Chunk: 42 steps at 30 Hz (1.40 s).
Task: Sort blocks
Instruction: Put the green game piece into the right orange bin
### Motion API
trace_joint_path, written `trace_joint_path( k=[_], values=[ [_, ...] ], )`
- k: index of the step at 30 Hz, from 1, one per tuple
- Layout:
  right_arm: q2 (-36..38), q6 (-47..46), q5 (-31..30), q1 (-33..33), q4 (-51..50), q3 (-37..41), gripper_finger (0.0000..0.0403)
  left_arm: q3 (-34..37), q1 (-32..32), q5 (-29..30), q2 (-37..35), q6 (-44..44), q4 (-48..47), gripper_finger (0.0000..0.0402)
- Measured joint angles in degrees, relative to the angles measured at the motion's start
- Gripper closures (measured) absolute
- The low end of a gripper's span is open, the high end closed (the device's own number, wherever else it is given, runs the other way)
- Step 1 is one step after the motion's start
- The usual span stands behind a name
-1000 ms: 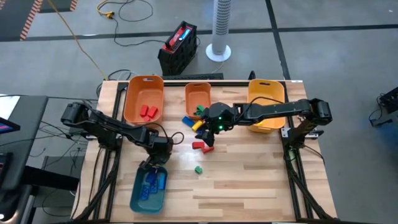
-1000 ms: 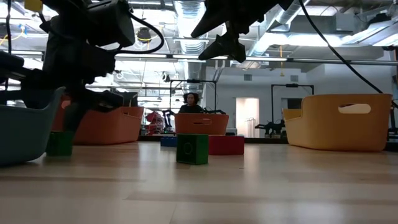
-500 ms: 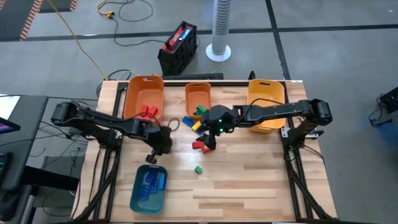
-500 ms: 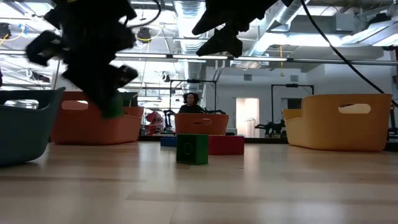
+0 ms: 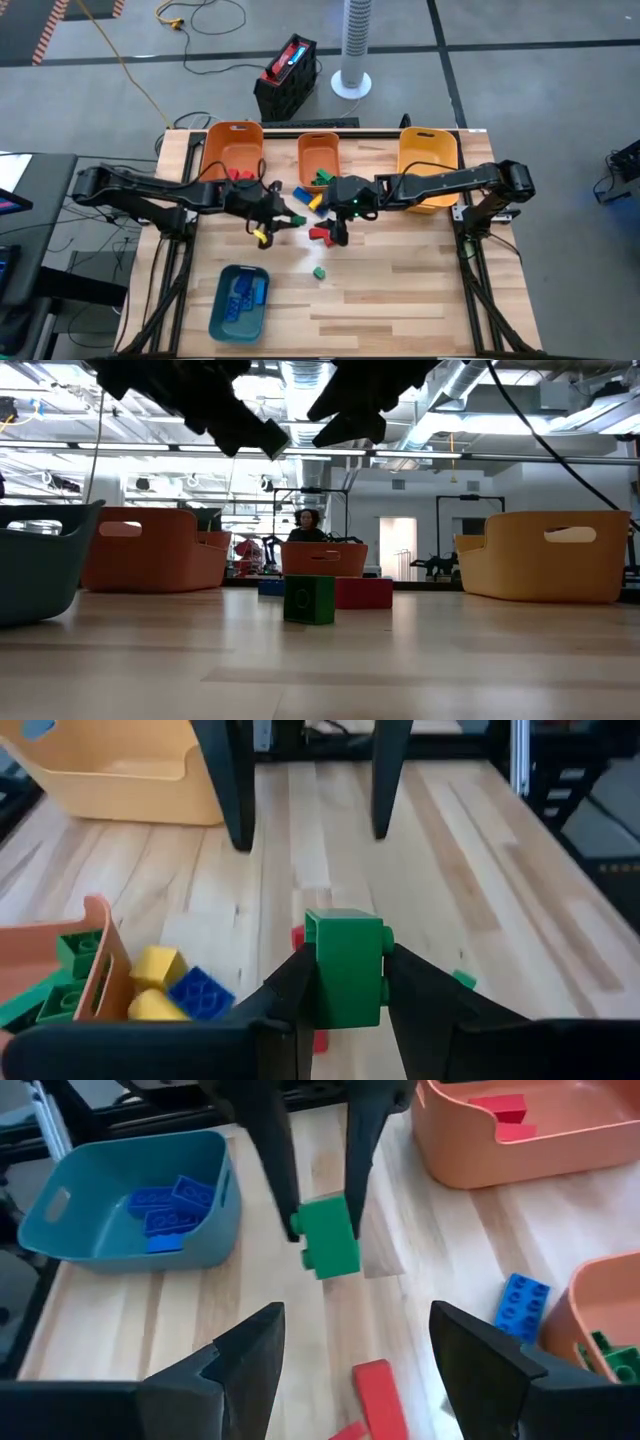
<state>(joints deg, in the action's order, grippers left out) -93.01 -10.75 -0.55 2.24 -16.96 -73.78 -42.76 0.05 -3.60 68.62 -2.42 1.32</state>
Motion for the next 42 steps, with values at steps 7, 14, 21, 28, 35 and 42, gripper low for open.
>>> trace_joint_path(
  k=[7,14,21,28,35,42],
  values=[
    [0.0,0.9,-0.1,0.0,0.3,0.0,0.0143,0.0,0.0,1.9,0.0,2.9,4.3,0.0309],
    [0.0,3.1,-0.1,0.0,7.9,-0.1,0.0143,0.0,0.0,2.4,0.0,2.7,9.8,0.0309],
    [0.0,3.7,-0.1,0.0,9.9,-0.1,0.0143,0.0,-0.1,2.4,0.0,2.0,13.1,0.0309],
    [0.0,3.7,0.4,0.0,9.7,-0.1,0.0186,0.0,-0.1,2.4,0.0,1.3,12.7,0.0309],
    [0.0,4.2,0.9,0.0,7.3,0.0,0.0285,0.0,-0.1,1.9,0.1,1.2,11.8,0.0308],
    [0.0,3.9,2.1,-0.1,6.5,0.0,0.0325,0.0,-0.1,2.4,0.1,3.9,9.9,0.0298]
  ],
)
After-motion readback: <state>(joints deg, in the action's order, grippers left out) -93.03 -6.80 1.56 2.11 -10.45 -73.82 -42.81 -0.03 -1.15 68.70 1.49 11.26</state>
